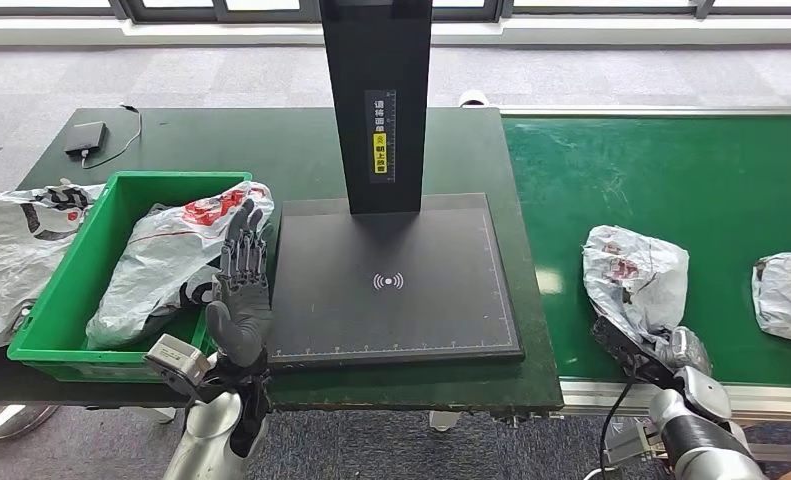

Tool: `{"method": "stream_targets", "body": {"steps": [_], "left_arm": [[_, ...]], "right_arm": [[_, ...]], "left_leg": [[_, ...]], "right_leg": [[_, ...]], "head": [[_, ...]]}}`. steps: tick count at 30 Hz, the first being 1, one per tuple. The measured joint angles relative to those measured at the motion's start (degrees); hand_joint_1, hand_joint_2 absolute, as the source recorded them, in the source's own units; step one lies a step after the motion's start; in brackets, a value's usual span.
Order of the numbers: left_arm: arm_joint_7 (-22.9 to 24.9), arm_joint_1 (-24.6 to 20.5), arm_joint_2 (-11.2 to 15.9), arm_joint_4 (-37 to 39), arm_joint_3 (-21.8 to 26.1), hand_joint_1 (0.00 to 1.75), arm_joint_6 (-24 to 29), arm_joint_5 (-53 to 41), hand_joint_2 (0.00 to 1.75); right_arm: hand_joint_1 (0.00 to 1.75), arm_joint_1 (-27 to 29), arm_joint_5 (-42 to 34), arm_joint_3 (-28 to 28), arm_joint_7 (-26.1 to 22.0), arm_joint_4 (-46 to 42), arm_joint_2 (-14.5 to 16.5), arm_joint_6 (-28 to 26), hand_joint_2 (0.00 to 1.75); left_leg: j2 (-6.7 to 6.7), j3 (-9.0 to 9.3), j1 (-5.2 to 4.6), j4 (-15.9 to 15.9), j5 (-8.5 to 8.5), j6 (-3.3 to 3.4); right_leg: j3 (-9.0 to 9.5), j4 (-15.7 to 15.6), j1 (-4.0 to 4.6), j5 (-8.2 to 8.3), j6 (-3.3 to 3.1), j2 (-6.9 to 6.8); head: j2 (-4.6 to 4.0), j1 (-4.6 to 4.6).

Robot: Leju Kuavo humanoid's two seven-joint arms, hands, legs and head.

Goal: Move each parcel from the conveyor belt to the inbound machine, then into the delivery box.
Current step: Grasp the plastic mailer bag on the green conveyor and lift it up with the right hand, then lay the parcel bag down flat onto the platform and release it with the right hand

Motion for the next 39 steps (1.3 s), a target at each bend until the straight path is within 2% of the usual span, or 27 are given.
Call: {"method": "stream_targets", "body": {"steps": [2, 4, 6, 8, 10, 12, 15, 19, 21, 23, 28, 39], "left_arm": [[0.0, -0.1, 0.0, 0.2, 0.2, 0.0, 0.5, 0.3, 0.0], [0.0, -0.2, 0.0, 0.3, 0.4, 0.0, 1.2, 0.6, 0.0], [0.0, -0.3, 0.0, 0.5, 0.5, 0.0, 1.9, 0.8, 0.0], [0.0, -0.5, -0.1, 0.7, 0.5, 0.0, 2.5, 1.0, 0.0], [0.0, -0.6, -0.1, 0.7, 0.6, 0.0, 3.0, 1.1, 0.0], [0.0, -0.7, -0.1, 0.7, 0.6, 0.0, 3.2, 1.1, 0.0], [0.0, -0.6, -0.2, 0.7, 0.6, 0.0, 3.2, 1.1, 0.0], [0.0, -0.5, -0.5, 0.8, 0.7, 0.0, 3.2, 0.8, 0.0], [0.0, -0.6, -0.6, 0.9, 0.7, 0.0, 3.2, 0.7, 0.0], [0.0, -0.6, -0.6, 1.0, 0.7, 0.0, 3.5, 0.8, 0.0], [0.0, 0.0, -0.8, 0.7, 0.6, 0.0, 4.1, 0.7, 0.0], [0.0, -0.1, -1.4, 1.2, -0.7, 0.0, 3.3, 0.5, 0.0]], "right_arm": [[1.75, -0.1, -5.2, -1.2, -6.2, -1.0, 0.3, -5.1, 1.75], [1.75, 0.0, -14.0, -3.7, -16.6, -3.1, 1.0, -10.3, 1.75], [1.75, 1.6, -26.3, -7.0, -27.4, -8.2, 2.3, -12.0, 1.75], [1.75, 4.4, -37.0, -9.0, -33.0, -15.3, 4.0, -11.3, 1.75], [1.75, 7.4, -42.6, -9.4, -34.1, -22.3, 5.6, -11.1, 1.75], [1.75, 10.3, -45.1, -9.1, -34.3, -28.7, 6.8, -11.6, 1.75], [1.75, 14.2, -47.0, -7.4, -34.5, -37.0, 8.1, -15.6, 1.75], [1.75, 21.4, -45.2, -0.2, -34.6, -50.6, 10.5, -24.2, 1.75], [1.75, 25.0, -41.2, 4.4, -34.6, -56.3, 12.3, -25.2, 1.75], [1.75, 26.6, -39.3, 9.6, -34.6, -58.6, 13.7, -24.9, 1.75], [1.75, 23.8, -39.5, 20.8, -33.5, -53.4, 16.7, -20.6, 1.75], [1.75, 13.4, -39.4, 32.7, -33.9, -29.6, 21.9, -9.0, 1.75]], "left_leg": [[0.0, 0.0, 0.0, 0.0, 0.0, 0.0], [-0.02, 0.01, 0.0, 0.0, 0.01, 0.0], [-0.17, 0.01, 0.01, 0.0, 0.02, -0.01], [-0.34, -0.01, 0.03, 0.0, 0.03, -0.02], [-0.38, -0.02, 0.03, 0.0, 0.02, -0.03], [-0.38, -0.04, 0.03, 0.0, 0.01, -0.04], [-0.4, -0.05, 0.03, 0.0, -0.02, -0.04], [-0.42, -0.04, 0.07, 0.0, -0.07, -0.09], [-0.35, -0.03, 0.1, 0.0, -0.13, -0.18], [-0.26, 0.0, 0.13, -0.1, -0.18, -0.26], [-0.1, 0.11, 0.19, -0.1, -0.09, -0.26], [-0.15, 0.07, 0.18, 0.0, -0.02, -0.23]], "right_leg": [[-0.01, 0.0, 0.0, 0.0, 0.0, 0.0], [-0.01, 0.0, 0.0, 0.0, 0.0, -0.02], [0.01, 0.0, 0.03, -0.01, 0.0, -0.14], [0.04, 0.0, 0.06, -0.05, 0.01, -0.28], [0.05, 0.0, 0.05, -0.1, 0.02, -0.32], [0.04, 0.0, 0.05, -0.13, 0.02, -0.31], [0.02, 0.0, 0.04, -0.18, 0.04, -0.33], [0.03, 0.0, 0.08, -0.26, 0.03, -0.36], [0.04, 0.0, 0.12, -0.3, -0.04, -0.3], [0.02, 0.0, 0.14, -0.32, -0.08, -0.19], [0.03, 0.0, 0.17, -0.29, -0.14, -0.05], [0.0, 0.0, 0.17, -0.22, -0.17, -0.1]], "head": [[0.0, -0.01], [0.0, -0.01], [0.0, -0.01], [0.0, -0.01], [0.01, -0.02], [0.01, -0.02], [0.01, -0.02], [0.01, 0.0], [0.01, 0.01], [0.01, -0.01], [0.01, -0.02], [0.01, -0.02]]}}
